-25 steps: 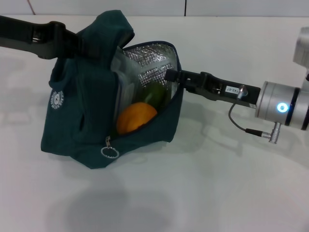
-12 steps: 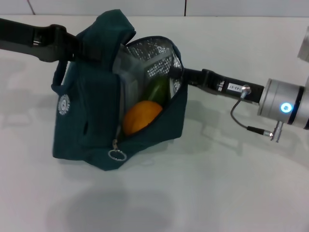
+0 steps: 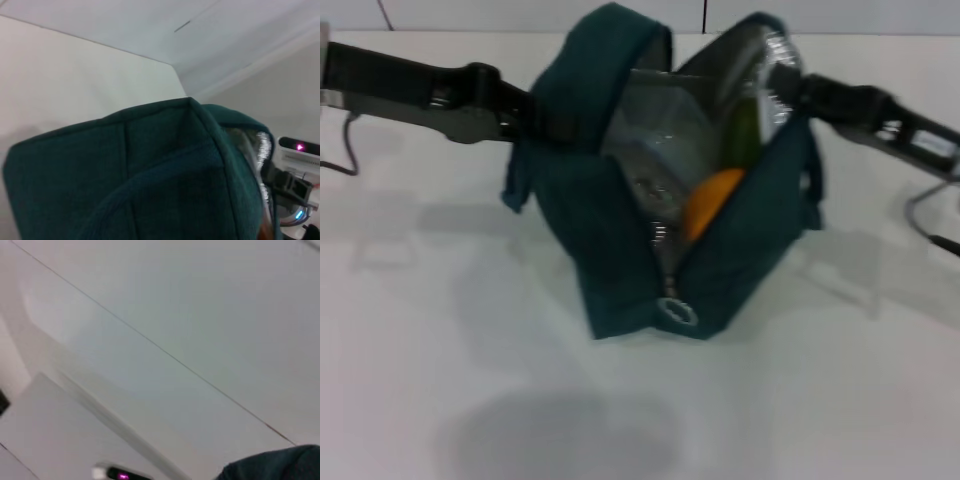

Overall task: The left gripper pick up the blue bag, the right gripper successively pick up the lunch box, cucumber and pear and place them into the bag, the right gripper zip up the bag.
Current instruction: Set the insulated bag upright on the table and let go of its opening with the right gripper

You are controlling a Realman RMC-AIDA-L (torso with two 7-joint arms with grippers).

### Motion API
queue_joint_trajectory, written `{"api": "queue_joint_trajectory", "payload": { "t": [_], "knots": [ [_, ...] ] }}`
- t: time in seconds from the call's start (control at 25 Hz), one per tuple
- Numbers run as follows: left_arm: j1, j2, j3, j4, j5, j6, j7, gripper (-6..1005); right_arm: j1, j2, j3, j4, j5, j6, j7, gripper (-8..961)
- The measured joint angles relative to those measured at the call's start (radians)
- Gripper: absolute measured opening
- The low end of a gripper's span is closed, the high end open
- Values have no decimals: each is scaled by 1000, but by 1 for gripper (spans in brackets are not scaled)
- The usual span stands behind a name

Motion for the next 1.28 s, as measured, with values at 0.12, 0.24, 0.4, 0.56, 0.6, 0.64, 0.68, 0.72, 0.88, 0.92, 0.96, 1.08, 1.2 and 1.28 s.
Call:
{"api": "queue_joint_trajectory", "payload": {
  "t": [0.12,0.24,0.4,0.56,0.6,0.64,0.68,0.72,0.88,0.92,0.96,1.08,1.2,1.28],
  "knots": [
    [-39,-30,7,-32,0,-1,0,45,-53,-33,32,-10,1,-88,12,142],
    [-78,-52,13,-77,5,-4,8,45,-93,-44,53,-11,1,-128,16,130],
    [-104,-78,34,-94,8,-30,17,45,-119,-47,52,3,-1,-136,18,110],
    [-102,-89,68,-110,9,-73,28,45,-119,-48,56,44,-11,-128,13,76],
    [-101,-90,73,-119,9,-84,34,45,-116,-48,57,51,-13,-125,10,70],
    [-101,-90,73,-131,9,-96,42,45,-115,-48,57,55,-15,-122,9,64],
    [-100,-90,73,-139,10,-103,48,45,-115,-48,57,56,-17,-118,8,59],
    [-100,-90,73,-152,11,-112,56,45,-115,-48,57,56,-18,-114,8,53],
    [-98,-91,74,-175,15,-124,76,45,-115,-48,63,57,-25,-97,6,46],
    [-96,-91,74,-176,15,-125,78,45,-115,-48,63,57,-26,-95,6,46],
    [-94,-91,74,-176,15,-128,80,45,-115,-49,63,57,-28,-94,6,46],
    [-91,-92,75,-176,15,-133,85,45,-116,-50,64,59,-29,-90,6,45],
    [-91,-94,81,-177,15,-139,89,45,-117,-50,64,59,-29,-83,5,45],
    [-91,-95,87,-177,21,-147,90,45,-117,-50,62,60,-37,-79,5,44]
  ]
}}
